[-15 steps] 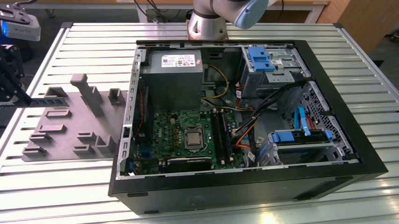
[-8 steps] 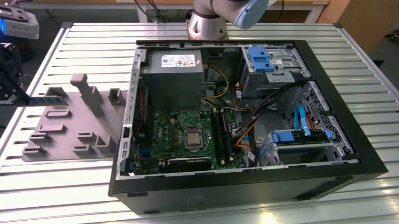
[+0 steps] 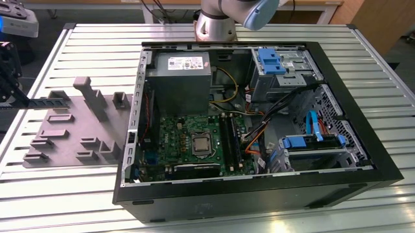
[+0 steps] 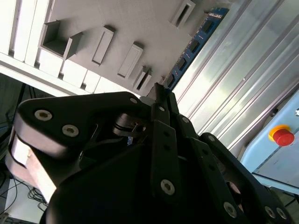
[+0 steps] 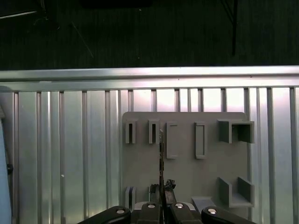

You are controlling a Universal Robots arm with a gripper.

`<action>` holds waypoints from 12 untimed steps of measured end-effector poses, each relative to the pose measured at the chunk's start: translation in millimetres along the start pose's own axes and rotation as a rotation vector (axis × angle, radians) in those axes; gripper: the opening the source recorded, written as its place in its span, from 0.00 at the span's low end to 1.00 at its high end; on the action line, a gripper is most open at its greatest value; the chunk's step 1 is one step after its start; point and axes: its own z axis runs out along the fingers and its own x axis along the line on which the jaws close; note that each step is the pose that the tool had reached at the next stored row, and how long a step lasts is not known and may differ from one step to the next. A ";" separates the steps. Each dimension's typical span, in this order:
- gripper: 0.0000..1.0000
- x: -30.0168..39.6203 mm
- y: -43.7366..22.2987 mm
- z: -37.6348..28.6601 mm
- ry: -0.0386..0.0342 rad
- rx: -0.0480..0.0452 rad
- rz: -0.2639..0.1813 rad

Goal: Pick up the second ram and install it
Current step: 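Pick up the second ram and move it above second insertion slot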

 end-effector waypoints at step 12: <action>0.14 0.0 0.0 -9.8 0.0000 0.0000 0.000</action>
